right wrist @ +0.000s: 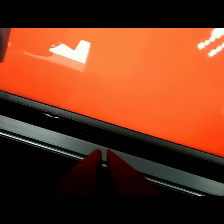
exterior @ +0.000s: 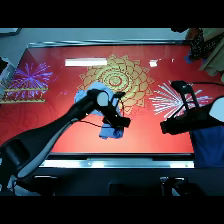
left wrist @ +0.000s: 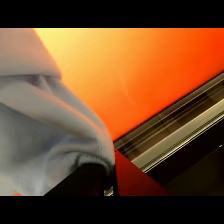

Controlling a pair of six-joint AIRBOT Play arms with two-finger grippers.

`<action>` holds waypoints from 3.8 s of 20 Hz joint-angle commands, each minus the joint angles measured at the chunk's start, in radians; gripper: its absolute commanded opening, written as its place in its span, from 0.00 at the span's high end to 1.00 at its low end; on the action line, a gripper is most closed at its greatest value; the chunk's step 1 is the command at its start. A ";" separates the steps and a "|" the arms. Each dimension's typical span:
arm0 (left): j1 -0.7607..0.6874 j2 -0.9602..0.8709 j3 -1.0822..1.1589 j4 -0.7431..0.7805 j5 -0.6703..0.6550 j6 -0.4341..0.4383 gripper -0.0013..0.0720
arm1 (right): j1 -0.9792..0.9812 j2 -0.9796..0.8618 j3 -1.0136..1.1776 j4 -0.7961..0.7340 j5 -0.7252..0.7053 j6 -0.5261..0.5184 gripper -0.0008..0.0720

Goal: Fold the clothes and pants, and hang the long-sleeved shirts on hangers.

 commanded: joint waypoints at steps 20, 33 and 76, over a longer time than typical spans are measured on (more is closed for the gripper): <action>0.565 0.455 0.001 0.227 -0.217 0.099 0.53 | -0.403 -0.279 -0.065 0.578 -0.232 -0.088 0.25; 0.580 0.446 0.001 0.227 -0.215 0.072 0.53 | 0.016 -0.573 -0.287 0.643 -0.528 -0.191 0.24; 0.861 0.058 -0.056 -0.350 0.148 0.469 0.95 | 0.103 -0.297 -0.084 0.257 -0.492 0.084 0.94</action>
